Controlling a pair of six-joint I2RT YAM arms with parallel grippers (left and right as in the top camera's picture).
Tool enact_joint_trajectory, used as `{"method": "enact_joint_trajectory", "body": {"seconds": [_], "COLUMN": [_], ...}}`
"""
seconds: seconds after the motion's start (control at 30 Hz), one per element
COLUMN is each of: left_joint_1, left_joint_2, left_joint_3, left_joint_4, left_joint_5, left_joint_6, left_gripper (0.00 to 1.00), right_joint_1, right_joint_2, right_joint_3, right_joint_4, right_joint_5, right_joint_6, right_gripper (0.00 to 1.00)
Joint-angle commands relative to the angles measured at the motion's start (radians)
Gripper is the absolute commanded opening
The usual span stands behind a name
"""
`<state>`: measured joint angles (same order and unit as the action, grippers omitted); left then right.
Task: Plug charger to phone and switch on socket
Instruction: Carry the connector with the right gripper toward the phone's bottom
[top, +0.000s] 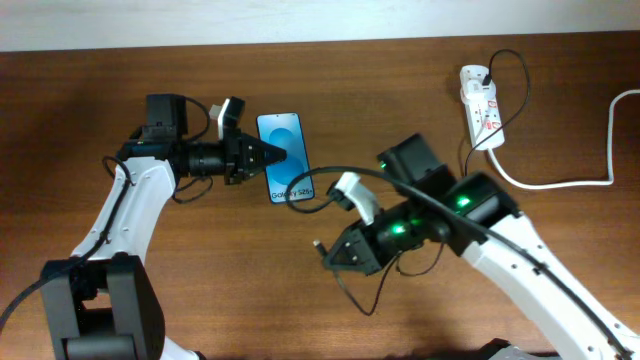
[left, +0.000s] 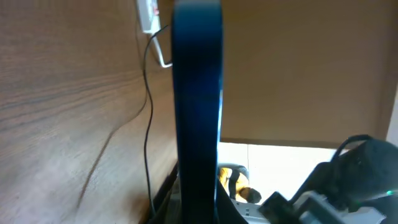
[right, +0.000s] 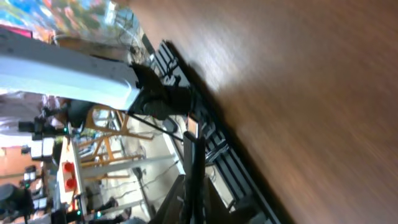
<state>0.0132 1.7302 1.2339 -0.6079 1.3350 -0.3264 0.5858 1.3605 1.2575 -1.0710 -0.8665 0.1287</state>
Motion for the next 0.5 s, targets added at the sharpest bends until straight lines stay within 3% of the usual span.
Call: {"method": "enact_joint_trajectory", "body": {"seconds": [0.0,0.23,0.47], "left_joint_1": [0.001,0.001,0.001], "left_joint_2": [-0.002,-0.002,-0.002], "left_joint_3": [0.008,0.008,0.008], "left_joint_4": [0.067,0.103,0.103], "left_joint_5": [0.156,0.170,0.171], "left_joint_6": [0.002,0.002,0.002], "left_gripper": [0.00,0.00,0.00], "right_joint_1": [0.068,0.148,0.153], "right_joint_2": [0.004,0.037,0.106], "right_joint_3": [-0.024,-0.024,-0.024], "right_joint_4": [0.059,0.217,0.248], "right_joint_5": [-0.021,-0.028,-0.009], "right_joint_6": [0.092,0.117,0.169], "right_gripper": [0.04,0.04,0.04]}}
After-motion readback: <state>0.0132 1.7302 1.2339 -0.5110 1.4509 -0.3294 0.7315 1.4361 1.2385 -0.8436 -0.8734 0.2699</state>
